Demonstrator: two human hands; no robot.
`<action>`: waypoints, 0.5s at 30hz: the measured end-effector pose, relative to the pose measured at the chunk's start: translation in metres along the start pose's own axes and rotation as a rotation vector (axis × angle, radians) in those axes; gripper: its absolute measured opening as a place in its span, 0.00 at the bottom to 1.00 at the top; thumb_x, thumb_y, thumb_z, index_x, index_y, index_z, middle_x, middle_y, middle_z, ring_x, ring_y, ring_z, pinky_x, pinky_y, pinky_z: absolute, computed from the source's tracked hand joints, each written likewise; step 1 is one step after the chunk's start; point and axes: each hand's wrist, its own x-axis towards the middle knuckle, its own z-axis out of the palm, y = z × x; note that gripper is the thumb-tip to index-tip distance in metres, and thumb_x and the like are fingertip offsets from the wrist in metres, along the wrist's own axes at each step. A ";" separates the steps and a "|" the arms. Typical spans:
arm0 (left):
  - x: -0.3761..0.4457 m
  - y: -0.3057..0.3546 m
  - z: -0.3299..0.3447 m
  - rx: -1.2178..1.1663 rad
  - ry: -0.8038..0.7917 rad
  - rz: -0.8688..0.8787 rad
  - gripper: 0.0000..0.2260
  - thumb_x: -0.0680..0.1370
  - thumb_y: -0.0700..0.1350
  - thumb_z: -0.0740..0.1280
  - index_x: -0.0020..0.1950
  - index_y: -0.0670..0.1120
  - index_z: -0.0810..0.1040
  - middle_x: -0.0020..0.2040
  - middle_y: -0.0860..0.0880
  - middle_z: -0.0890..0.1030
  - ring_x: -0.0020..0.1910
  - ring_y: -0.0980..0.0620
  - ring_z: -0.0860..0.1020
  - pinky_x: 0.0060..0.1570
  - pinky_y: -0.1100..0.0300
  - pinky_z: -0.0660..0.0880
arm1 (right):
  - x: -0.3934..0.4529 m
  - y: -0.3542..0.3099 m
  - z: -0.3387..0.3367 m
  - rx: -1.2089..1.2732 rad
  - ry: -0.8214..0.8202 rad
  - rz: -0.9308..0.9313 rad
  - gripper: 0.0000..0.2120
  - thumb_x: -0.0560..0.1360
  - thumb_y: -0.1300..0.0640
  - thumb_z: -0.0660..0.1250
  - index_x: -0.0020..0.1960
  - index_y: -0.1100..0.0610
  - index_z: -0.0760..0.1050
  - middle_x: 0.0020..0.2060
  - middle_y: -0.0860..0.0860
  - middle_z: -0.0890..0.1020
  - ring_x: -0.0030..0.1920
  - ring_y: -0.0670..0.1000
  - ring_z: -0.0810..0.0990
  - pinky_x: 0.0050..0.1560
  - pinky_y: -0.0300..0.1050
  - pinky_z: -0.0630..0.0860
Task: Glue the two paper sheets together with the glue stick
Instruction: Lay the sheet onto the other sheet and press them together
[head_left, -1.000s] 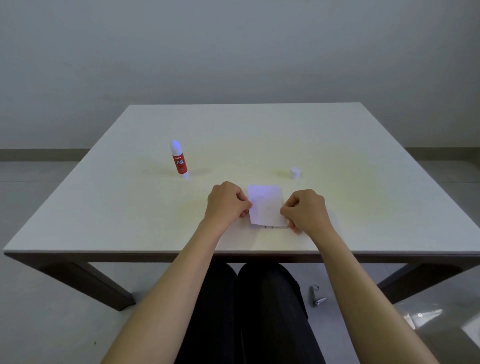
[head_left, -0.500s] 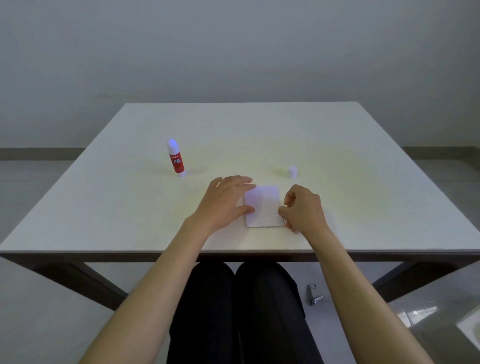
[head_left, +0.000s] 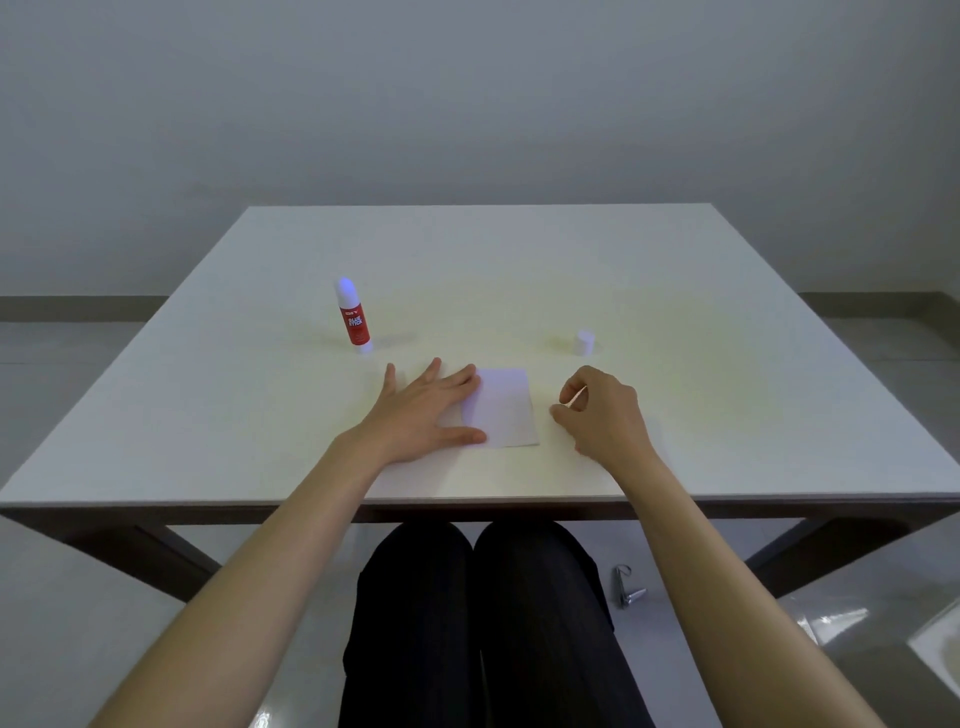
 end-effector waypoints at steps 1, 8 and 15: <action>-0.004 -0.006 -0.001 -0.007 0.003 -0.011 0.34 0.75 0.64 0.59 0.77 0.55 0.51 0.78 0.60 0.48 0.78 0.51 0.43 0.72 0.38 0.35 | -0.002 -0.003 0.003 -0.032 0.023 -0.026 0.02 0.73 0.61 0.66 0.44 0.57 0.73 0.31 0.49 0.75 0.34 0.54 0.75 0.33 0.43 0.71; -0.018 -0.023 0.001 -0.051 0.014 -0.021 0.35 0.75 0.65 0.58 0.78 0.56 0.48 0.78 0.62 0.47 0.78 0.52 0.41 0.72 0.39 0.33 | -0.033 -0.033 0.050 -0.497 0.015 -0.440 0.20 0.81 0.49 0.50 0.67 0.53 0.72 0.66 0.50 0.77 0.70 0.58 0.68 0.70 0.57 0.52; -0.016 -0.028 0.002 -0.014 -0.031 -0.002 0.36 0.75 0.65 0.57 0.77 0.56 0.44 0.78 0.62 0.43 0.77 0.51 0.37 0.72 0.41 0.31 | -0.007 -0.024 0.056 -0.714 -0.316 -0.391 0.43 0.69 0.28 0.31 0.78 0.50 0.40 0.78 0.43 0.45 0.78 0.51 0.40 0.64 0.66 0.21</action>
